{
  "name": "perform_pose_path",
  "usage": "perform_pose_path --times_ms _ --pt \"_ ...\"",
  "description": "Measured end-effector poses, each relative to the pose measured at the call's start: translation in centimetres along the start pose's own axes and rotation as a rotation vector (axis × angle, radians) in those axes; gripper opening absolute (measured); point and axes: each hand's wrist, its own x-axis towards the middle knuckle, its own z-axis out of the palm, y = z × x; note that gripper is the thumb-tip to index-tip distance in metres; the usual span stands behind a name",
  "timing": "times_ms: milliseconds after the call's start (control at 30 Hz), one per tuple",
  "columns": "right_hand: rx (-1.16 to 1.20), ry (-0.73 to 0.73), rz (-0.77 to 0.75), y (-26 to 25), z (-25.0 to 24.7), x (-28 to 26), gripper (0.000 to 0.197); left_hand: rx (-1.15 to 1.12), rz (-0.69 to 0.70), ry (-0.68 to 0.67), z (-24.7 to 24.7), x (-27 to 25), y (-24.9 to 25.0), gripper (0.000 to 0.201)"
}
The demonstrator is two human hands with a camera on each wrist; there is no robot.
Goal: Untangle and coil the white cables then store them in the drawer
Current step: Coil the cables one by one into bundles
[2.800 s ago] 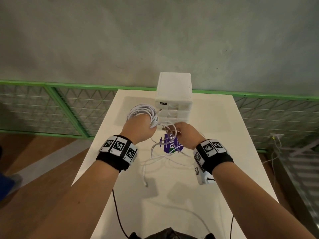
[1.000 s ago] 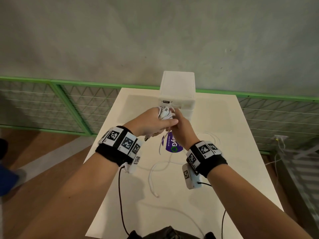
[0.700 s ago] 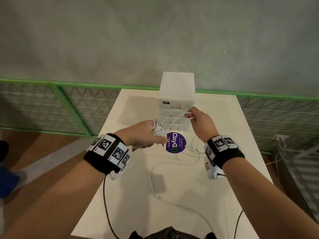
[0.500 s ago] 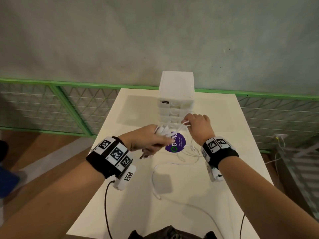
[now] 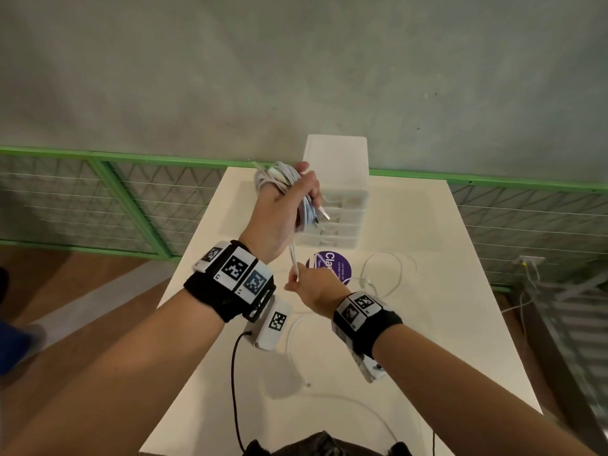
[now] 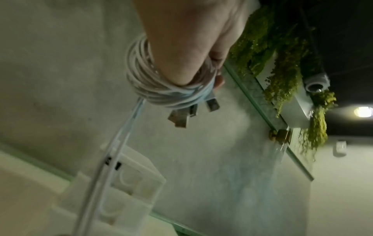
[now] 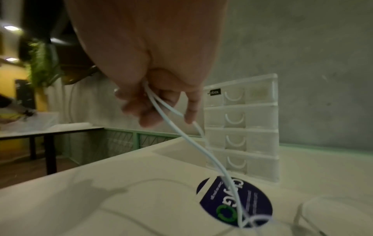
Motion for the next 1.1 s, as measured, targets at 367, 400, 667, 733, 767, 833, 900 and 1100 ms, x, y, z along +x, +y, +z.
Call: perform_pose_path --times_ms 367,400,667,733,767,833,900,1100 --pt "-0.035 0.321 -0.383 0.5 -5.2 -1.0 0.018 1.445 0.151 0.045 -5.5 1.6 -1.5 0.038" --pt "-0.062 0.348 -0.406 0.9 -5.8 -0.7 0.019 1.516 0.034 -0.06 -5.9 1.5 -2.0 0.039" --pt "-0.314 0.297 -0.362 5.4 -6.3 0.2 0.038 1.757 -0.21 -0.36 -4.1 -0.2 -2.8 0.052" --pt "-0.261 0.311 -0.296 6.9 -5.0 -0.2 0.025 1.757 -0.166 -0.288 -4.6 -0.1 -2.8 0.045" --pt "-0.213 0.314 -0.247 7.5 -4.5 -0.6 0.02 1.706 -0.139 -0.24 -4.9 -0.1 -2.6 0.041" --pt "-0.135 0.287 -0.174 8.3 -3.4 -1.3 0.019 1.577 -0.108 -0.145 -5.4 -0.1 -2.1 0.039" --pt "-0.072 0.258 -0.116 8.5 -2.7 -1.9 0.019 1.419 -0.163 -0.074 -5.8 0.1 -1.8 0.039" --pt "0.024 0.299 0.085 8.1 -2.8 -1.9 0.02 0.934 -0.428 -0.161 -5.2 -0.3 -0.8 0.033"
